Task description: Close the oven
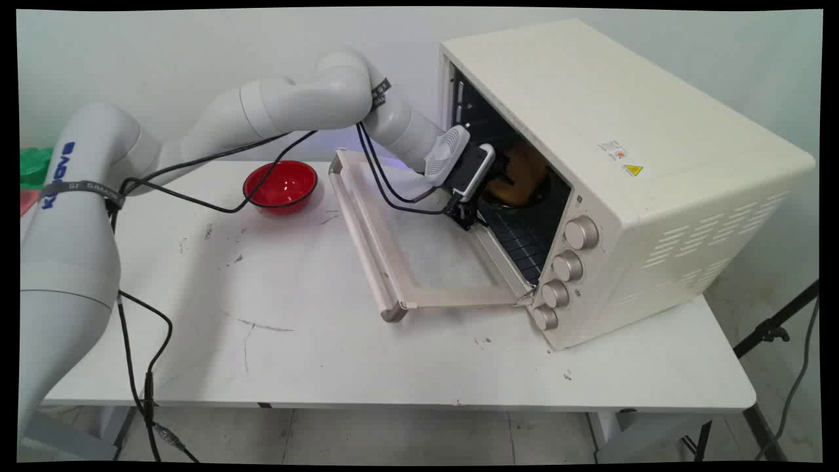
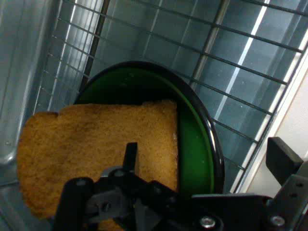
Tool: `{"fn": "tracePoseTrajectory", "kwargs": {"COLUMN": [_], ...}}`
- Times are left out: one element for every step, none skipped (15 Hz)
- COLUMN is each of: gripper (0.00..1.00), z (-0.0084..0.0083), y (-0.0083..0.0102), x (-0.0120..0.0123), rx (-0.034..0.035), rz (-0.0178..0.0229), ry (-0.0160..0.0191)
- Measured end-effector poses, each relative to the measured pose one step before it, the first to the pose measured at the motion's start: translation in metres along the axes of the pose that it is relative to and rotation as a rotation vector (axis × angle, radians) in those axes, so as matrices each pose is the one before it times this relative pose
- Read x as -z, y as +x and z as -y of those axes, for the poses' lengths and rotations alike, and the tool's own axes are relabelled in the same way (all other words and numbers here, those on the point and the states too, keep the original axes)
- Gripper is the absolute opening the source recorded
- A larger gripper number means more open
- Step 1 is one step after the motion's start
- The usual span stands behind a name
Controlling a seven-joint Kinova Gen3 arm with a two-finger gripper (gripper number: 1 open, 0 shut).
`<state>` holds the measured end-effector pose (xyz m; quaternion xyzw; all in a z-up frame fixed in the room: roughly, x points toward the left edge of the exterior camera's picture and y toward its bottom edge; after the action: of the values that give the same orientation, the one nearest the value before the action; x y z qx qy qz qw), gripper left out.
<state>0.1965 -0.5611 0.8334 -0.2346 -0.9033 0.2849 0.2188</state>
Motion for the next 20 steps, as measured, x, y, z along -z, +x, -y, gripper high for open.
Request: {"fn": "tracePoseTrajectory", "kwargs": {"gripper": [1.0, 1.0, 1.0, 1.0, 1.0, 1.0, 1.0, 1.0, 1.0, 1.0, 1.0, 1.0, 1.0, 1.0, 1.0, 1.0, 1.0, 1.0, 1.0, 1.0], "z": [-0.00044, -0.00092, -0.00044, -0.00041, -0.00081, -0.0008, -0.00089, -0.0005, -0.00092, -0.00104, -0.0011, -0.00119, -0.00108, -0.00113, -0.00117, -0.00128, -0.00144, -0.00156, -0.00103, -0.00198], "y": [0.00021, -0.00045, -0.00037, -0.00036, -0.00072, -0.00109, -0.00149, -0.0008, -0.00196, -0.00233, -0.00362, -0.00373, -0.00417, -0.00479, -0.0045, -0.00502, -0.00521, -0.00467, -0.00308, -0.005], "x": [0.00479, 0.00558, 0.00472, 0.00588, 0.00664, 0.00746, 0.00707, 0.0048, 0.00782, 0.00944, 0.01019, 0.00956, 0.01084, 0.01121, 0.01046, 0.01169, 0.0118, 0.01038, 0.00689, 0.01081], "rx": [0.00229, 0.00442, 0.00462, 0.00783, 0.01152, 0.01448, 0.01764, 0.01489, 0.0309, 0.04802, 0.05957, 0.05435, 0.06546, 0.06461, 0.05431, 0.05806, 0.05295, 0.04149, 0.02647, 0.03815], "rz": [-0.00272, -0.00182, -0.00198, -0.00277, -0.00246, -0.00226, -0.00179, -0.00181, -0.00306, -0.00559, -0.00538, -0.00535, -0.00888, -0.00926, -0.00926, -0.01225, -0.01285, -0.0119, -0.00836, -0.01278], "ry": [0.00491, 0.00533, 0.00452, 0.00497, 0.00463, 0.00547, 0.00524, 0.00353, 0.00615, 0.00558, 0.00656, 0.00662, 0.00753, 0.00765, 0.0073, 0.00628, 0.00529, 0.00319, 0.00125, 0.00113]}}
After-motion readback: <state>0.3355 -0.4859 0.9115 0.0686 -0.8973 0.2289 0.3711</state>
